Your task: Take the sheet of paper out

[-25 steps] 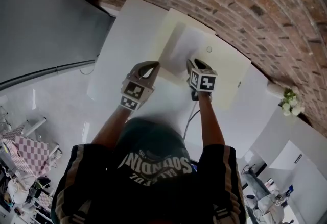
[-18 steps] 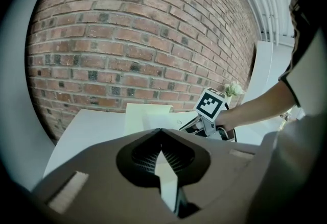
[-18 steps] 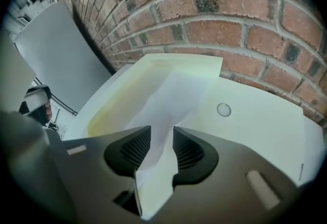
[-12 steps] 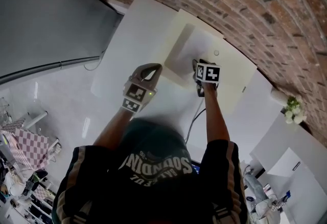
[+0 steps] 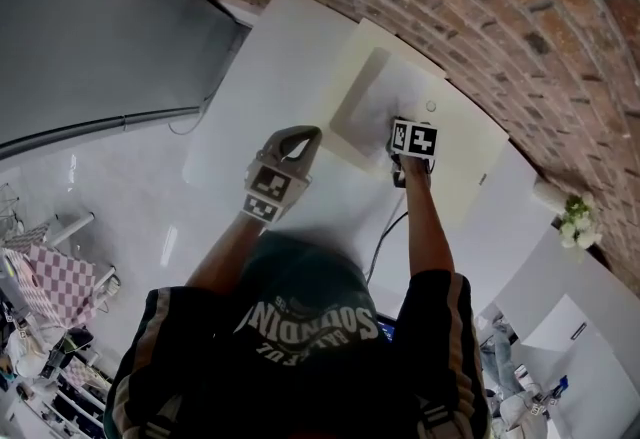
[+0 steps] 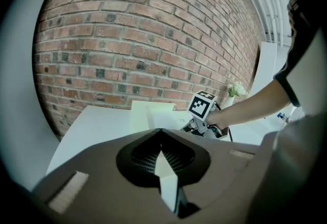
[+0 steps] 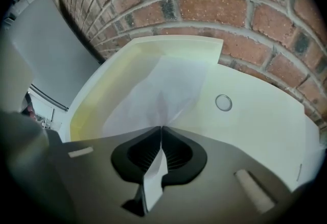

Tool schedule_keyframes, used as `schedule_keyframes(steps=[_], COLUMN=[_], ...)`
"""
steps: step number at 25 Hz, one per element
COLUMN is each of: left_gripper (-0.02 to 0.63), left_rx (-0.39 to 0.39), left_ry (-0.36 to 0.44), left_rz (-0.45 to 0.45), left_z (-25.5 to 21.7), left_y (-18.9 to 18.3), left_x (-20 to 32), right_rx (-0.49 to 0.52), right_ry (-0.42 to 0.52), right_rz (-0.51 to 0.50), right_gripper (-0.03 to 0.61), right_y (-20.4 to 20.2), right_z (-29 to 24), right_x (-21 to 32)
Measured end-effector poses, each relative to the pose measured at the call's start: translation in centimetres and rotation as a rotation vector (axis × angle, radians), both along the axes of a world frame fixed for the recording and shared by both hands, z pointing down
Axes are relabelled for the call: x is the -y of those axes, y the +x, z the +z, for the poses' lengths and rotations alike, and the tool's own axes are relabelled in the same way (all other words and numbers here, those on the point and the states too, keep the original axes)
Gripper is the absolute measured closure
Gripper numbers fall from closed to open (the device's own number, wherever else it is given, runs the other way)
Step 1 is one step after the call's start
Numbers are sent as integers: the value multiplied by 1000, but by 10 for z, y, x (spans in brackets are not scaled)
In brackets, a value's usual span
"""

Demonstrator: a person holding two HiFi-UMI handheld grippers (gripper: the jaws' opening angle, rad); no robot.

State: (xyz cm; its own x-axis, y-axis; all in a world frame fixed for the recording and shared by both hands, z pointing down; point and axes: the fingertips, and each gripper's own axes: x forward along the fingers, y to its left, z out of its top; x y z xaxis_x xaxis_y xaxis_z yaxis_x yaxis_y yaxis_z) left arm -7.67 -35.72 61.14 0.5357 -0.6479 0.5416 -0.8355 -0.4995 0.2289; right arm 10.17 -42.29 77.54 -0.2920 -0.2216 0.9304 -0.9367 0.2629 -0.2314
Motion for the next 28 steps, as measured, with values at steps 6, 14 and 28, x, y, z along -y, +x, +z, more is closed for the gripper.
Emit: schedule_keyframes(steps=[6,14,28], left_gripper=[603,603,603], left_rx=[3,-2,-4], left_ry=[4,16,40], left_rz=[-1,7,24], left_z=[-4,-12,-20], left_y=[-4,2,14], left_x=[-2,-4,-10], right_rx=[44,116,100], right_ry=[5,1,13], right_rz=[55,116,149], right_gripper=[574,575,575], right_y=[-1,5,43], right_z=[-5,-13,-19], right_x=[2,-1,-8])
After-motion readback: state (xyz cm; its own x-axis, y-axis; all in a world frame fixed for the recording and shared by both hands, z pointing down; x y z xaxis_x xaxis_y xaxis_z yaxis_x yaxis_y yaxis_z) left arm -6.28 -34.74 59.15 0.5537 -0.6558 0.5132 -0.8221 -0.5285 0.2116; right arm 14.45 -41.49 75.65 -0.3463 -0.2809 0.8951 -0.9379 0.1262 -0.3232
